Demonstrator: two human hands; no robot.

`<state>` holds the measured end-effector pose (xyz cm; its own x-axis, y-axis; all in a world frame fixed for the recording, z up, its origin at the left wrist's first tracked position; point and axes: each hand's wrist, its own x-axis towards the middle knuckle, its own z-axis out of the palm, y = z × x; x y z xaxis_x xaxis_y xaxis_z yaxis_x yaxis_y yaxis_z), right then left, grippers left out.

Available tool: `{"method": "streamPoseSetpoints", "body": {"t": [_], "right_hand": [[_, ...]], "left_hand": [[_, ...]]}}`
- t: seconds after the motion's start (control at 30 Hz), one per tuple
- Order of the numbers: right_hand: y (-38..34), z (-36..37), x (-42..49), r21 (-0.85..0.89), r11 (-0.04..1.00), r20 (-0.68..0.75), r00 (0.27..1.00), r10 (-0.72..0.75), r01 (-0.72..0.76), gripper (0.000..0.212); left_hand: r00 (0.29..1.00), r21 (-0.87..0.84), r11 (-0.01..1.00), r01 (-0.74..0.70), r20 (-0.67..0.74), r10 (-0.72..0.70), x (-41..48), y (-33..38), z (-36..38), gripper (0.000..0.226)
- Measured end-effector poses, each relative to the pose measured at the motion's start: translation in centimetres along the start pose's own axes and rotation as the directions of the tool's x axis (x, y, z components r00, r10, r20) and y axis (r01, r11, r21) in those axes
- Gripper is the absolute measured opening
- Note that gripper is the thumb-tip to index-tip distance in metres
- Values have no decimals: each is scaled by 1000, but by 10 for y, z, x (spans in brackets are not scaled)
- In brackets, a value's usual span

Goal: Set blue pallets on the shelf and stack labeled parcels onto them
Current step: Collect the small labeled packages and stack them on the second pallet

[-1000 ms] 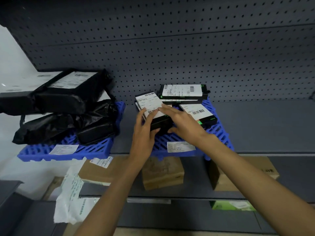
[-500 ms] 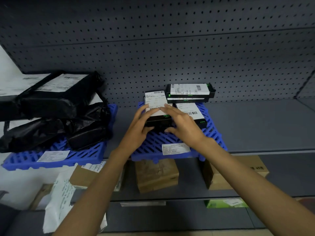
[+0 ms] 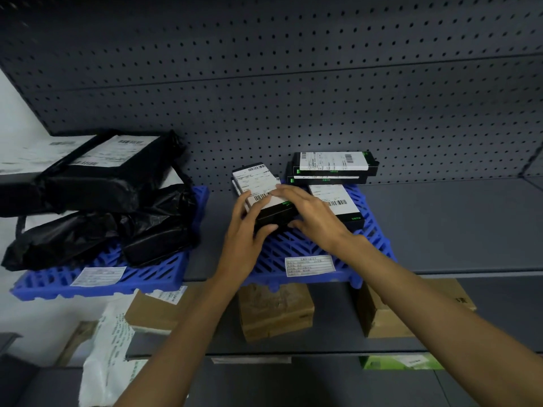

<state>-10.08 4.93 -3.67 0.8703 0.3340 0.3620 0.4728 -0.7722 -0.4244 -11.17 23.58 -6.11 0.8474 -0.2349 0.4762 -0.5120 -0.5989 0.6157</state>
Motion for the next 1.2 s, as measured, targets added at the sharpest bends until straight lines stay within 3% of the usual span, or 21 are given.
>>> {"method": "streamPoseSetpoints", "body": {"t": [0.4, 0.67, 0.87, 1.2], "right_hand": [[-7, 1, 15, -91, 988, -46, 992, 120, -124, 74], [-7, -1, 10, -215, 970, -52, 993, 109, -118, 67], [-8, -3, 10, -178, 977, -93, 991, 101, -116, 55], [6, -40, 2, -201, 979, -52, 998, -26, 15, 44]], "left_hand": [[985, 10, 1000, -11, 170, 9, 41, -14, -16, 56], [966, -15, 999, -36, 254, 39, 55, -21, -14, 59], [959, -11, 999, -31, 282, 33, 51, -21, -13, 64], [913, 265, 963, -54, 404, -60, 50, -4, -26, 50]]}}
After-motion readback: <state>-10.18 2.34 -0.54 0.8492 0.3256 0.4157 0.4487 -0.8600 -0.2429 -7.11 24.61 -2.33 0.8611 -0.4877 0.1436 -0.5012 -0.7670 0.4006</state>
